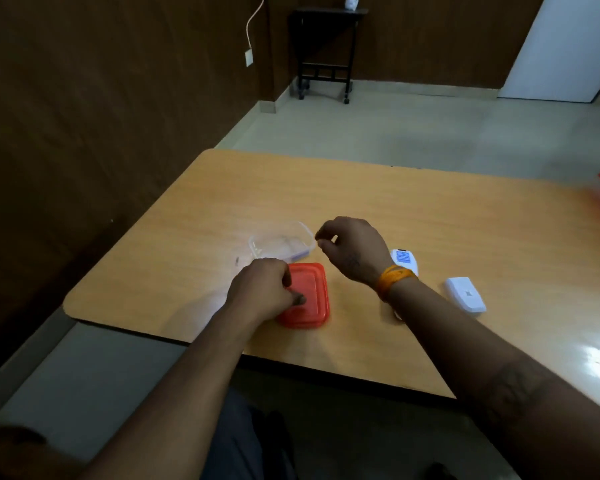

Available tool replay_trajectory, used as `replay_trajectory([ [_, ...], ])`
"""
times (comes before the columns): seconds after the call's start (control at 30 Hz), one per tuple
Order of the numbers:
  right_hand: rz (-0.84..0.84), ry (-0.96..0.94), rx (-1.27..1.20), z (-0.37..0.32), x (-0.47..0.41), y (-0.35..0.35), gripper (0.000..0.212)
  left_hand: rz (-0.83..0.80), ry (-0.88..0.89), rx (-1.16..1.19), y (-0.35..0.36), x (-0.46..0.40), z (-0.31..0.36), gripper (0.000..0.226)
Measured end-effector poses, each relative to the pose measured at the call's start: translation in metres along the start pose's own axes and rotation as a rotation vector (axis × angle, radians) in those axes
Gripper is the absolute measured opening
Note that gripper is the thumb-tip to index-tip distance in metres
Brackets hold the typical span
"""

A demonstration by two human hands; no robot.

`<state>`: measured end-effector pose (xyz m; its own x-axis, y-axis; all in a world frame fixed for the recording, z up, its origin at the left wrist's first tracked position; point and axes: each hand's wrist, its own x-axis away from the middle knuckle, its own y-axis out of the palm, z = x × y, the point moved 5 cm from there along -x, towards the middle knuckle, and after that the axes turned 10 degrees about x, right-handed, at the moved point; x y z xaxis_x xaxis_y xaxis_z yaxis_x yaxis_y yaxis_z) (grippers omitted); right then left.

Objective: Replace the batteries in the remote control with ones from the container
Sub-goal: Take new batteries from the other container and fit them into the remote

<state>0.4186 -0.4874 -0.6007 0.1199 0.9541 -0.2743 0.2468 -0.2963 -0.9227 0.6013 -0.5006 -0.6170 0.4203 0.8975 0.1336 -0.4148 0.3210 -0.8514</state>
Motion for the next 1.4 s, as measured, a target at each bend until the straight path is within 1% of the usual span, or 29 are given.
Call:
replay_trajectory([
  [0.17,-0.150,-0.171,0.195,-0.030,-0.049,0.008,0.023,0.037,-0.056,-0.031,-0.011,-0.002,-0.018,0.045],
  [0.27,-0.271,-0.301,0.342,-0.041,-0.070,0.013,0.023,0.074,-0.109,-0.055,-0.020,-0.004,-0.031,0.038],
  [0.37,-0.396,-0.410,0.469,-0.049,-0.083,0.018,0.018,0.137,-0.159,-0.040,-0.025,-0.008,-0.043,0.032],
  [0.43,-0.457,-0.457,0.524,-0.053,-0.088,0.025,0.018,0.198,-0.172,-0.018,-0.028,-0.011,-0.049,0.041],
  [0.5,-0.499,-0.492,0.566,-0.056,-0.090,0.033,0.019,0.233,-0.174,-0.010,-0.029,-0.015,-0.053,0.057],
  [0.6,-0.528,-0.504,0.576,-0.057,-0.092,0.041,0.018,0.156,-0.210,-0.024,-0.021,-0.022,-0.058,0.073],
  [0.67,-0.533,-0.505,0.560,-0.058,-0.094,0.043,0.015,0.100,-0.235,-0.026,-0.015,-0.026,-0.060,0.076],
  [0.77,-0.535,-0.482,0.528,-0.057,-0.095,0.047,0.012,0.065,-0.242,-0.028,-0.011,-0.028,-0.060,0.080],
  [0.9,-0.506,-0.420,0.446,-0.052,-0.096,0.052,0.009,0.060,-0.247,-0.021,-0.009,-0.028,-0.059,0.082],
  [1.0,-0.484,-0.380,0.379,-0.049,-0.095,0.054,0.013,0.055,-0.252,-0.013,-0.008,-0.028,-0.058,0.082],
  [1.07,-0.461,-0.331,0.292,-0.046,-0.094,0.052,0.014,0.054,-0.250,-0.009,-0.009,-0.027,-0.057,0.083],
  [1.17,-0.337,-0.239,0.071,-0.039,-0.089,0.038,0.016,0.088,-0.217,0.013,-0.012,-0.025,-0.053,0.084],
  [1.23,-0.231,-0.166,-0.085,-0.035,-0.080,0.026,0.014,0.150,-0.164,0.039,-0.015,-0.022,-0.045,0.081],
  [1.33,-0.087,-0.058,-0.208,-0.028,-0.057,0.011,0.012,0.248,-0.094,0.030,-0.021,-0.014,-0.026,0.074],
  [1.4,0.002,0.037,-0.281,-0.018,-0.037,0.002,0.019,0.295,-0.053,0.000,-0.023,-0.008,-0.011,0.068],
])
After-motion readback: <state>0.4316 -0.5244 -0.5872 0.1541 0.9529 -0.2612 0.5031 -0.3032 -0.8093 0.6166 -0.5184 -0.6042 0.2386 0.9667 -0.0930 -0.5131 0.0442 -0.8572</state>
